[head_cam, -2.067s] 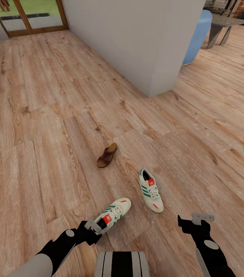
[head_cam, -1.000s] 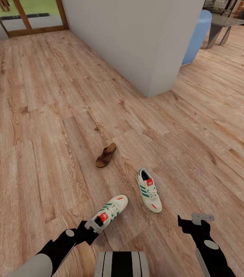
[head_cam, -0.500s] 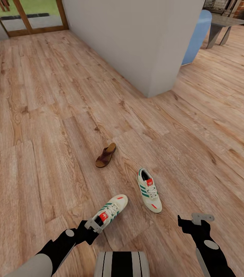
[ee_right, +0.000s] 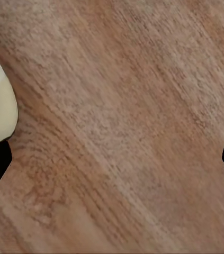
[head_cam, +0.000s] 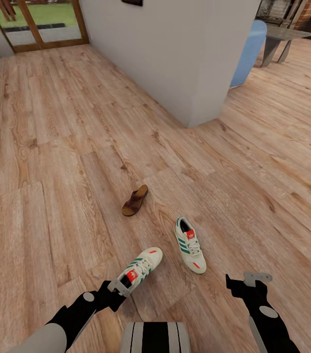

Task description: Pick up the two gym shoes and the two sandals from the corridor floor and place them onto the hallstand (shoe rack) in the corridor, making sure they are on the rack and not on the floor. Arrange them so the two gym shoes are next to each other and the two sandals are next to each other.

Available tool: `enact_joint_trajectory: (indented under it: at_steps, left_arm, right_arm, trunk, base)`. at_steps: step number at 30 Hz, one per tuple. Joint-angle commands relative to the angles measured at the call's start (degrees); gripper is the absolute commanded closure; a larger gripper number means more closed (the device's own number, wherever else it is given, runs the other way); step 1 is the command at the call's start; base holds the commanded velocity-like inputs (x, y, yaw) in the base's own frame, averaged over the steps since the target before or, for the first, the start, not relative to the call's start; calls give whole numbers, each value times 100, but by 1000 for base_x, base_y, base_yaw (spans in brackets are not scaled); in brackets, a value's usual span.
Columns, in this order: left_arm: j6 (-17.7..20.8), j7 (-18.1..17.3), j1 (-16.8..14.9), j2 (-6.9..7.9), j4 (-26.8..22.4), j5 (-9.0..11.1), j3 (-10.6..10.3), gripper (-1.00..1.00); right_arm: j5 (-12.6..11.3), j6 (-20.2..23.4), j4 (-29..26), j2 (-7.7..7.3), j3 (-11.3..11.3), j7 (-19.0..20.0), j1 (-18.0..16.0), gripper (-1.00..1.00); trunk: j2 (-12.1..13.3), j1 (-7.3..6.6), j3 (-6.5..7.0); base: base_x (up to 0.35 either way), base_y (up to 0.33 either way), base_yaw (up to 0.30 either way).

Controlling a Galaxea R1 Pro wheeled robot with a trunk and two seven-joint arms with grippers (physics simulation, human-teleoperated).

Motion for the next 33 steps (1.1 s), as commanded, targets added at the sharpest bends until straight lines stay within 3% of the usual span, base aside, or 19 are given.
enact_joint_trajectory:
  at_steps: [1, 8, 15, 16, 19, 20, 23, 24, 29, 33]
  left_arm:
    - [-14, -16, 0, 6, -6, -58, 9, 100]
    - [7, -2, 18, 69, 45, -9, 43, 100]
    - [-8, 1, 51, 78, 18, 234, 175, 100]
    - [-26, 2, 52, 86, 35, 445, 277, 100]
    - [-267, 0, 60, 120, 61, 711, 444, 100]
    - [-459, 6, 198, 203, 45, 899, 628, 100]
    - [-506, 0, 289, 242, 24, 1023, 880, 100]
    - [-765, 10, 397, 432, 54, 1113, 1082, 100]
    - [-926, 41, 738, 526, 36, 1365, 1353, 100]
    - [-1126, 73, 1011, 552, 13, 1425, 1521, 100]
  right_arm:
    - [12, 27, 0, -2, 14, -15, -1, -100]
    - [41, 20, 43, -10, 20, -16, -1, -100]
    - [27, 12, 14, 2, 14, -18, -1, -100]
    - [25, 11, -5, 6, 13, -19, -1, -100]
    - [25, 11, -3, 12, 11, -19, -1, -100]
    - [35, -1, 49, 7, 5, -27, 2, -100]
    - [40, -40, 150, -2, 0, -28, 12, -100]
    - [45, -183, 297, -24, -12, -28, 16, -100]
    - [48, -671, 457, -28, -12, -28, 158, -100]
    - [43, -1219, 844, -28, -10, -25, 288, -100]
  trunk:
    - [0, -3, 19]
    - [10, -21, 174]
    - [19, -39, 330]
    - [20, -42, 352]
    - [24, -50, 418]
    - [26, -52, 447]
    - [30, -60, 536]
    - [31, -63, 567]
    - [38, -75, 723]
    - [43, -86, 847]
  base:
    - [0, 0, 0]
    - [0, 0, 0]
    - [0, 0, 0]
    - [0, 0, 0]
    - [0, 0, 0]
    - [0, 0, 0]
    - [0, 0, 0]
    - [0, 0, 0]
    - [0, 0, 0]
    - [0, 0, 0]
